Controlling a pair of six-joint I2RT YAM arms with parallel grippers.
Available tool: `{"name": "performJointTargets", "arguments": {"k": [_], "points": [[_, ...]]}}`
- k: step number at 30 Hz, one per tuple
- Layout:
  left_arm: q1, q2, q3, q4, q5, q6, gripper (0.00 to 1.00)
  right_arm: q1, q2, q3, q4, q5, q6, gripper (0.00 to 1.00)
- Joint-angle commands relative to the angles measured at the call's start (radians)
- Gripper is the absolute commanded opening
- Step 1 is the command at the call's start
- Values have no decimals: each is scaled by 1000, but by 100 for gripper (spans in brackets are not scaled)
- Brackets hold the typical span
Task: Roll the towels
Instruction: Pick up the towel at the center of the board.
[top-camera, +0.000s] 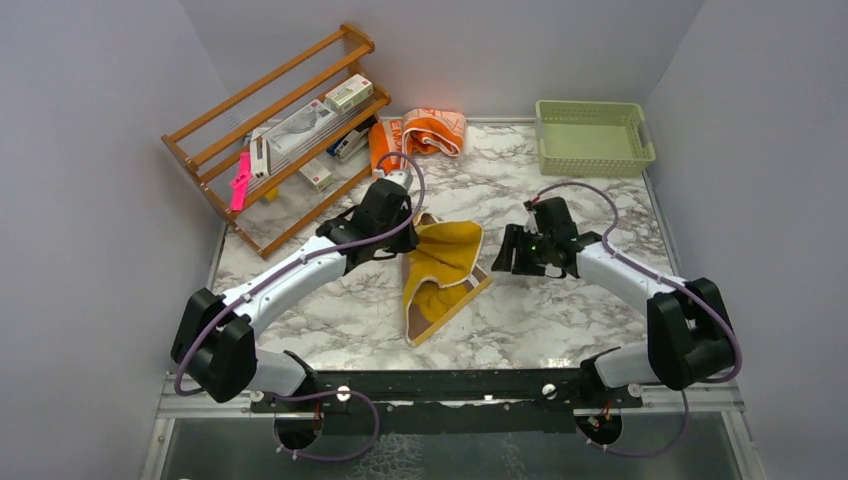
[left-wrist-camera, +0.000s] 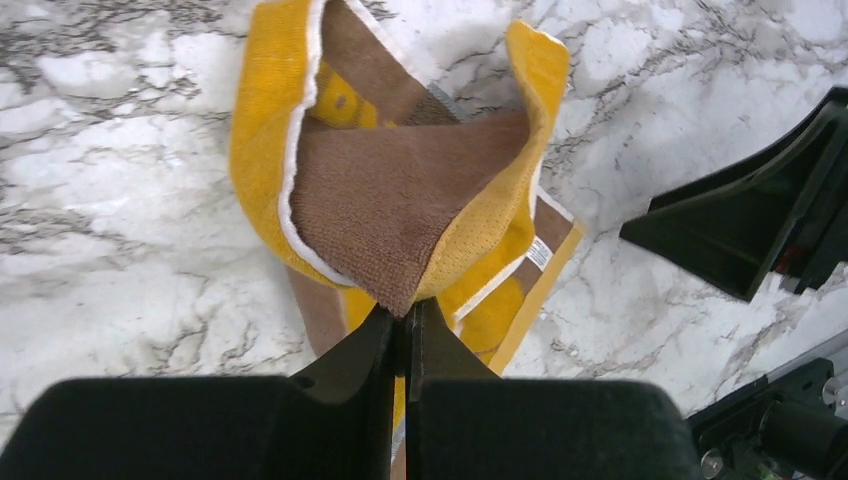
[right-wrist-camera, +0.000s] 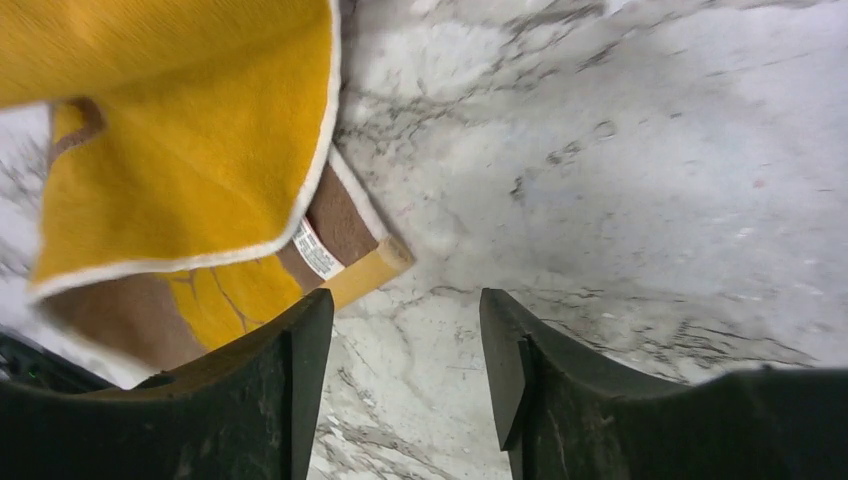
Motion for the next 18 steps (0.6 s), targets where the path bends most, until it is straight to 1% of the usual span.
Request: {"name": "performJointTargets", "arguments": {"k": [1,4,7,9,15,18], "points": [[44,-63,-49,-54,7,25,0,130,63,29,16,35,-24,59],[56,-75,-97,-48,14,7,0,232,132,41,31,61,3,60],[64,-90,-134,-48,12,-6,0,251,182,35,74,60,26,60],[69,-111,-154,-50,7,-10,0,256,204,43,74,89,22,60],[111,-167,-162,-99,-21,12,0,312,263,96,16,269,-3,60],[137,-185,-150,-128,-31,33,0,353,320,128,-10,370,-1,60]]}}
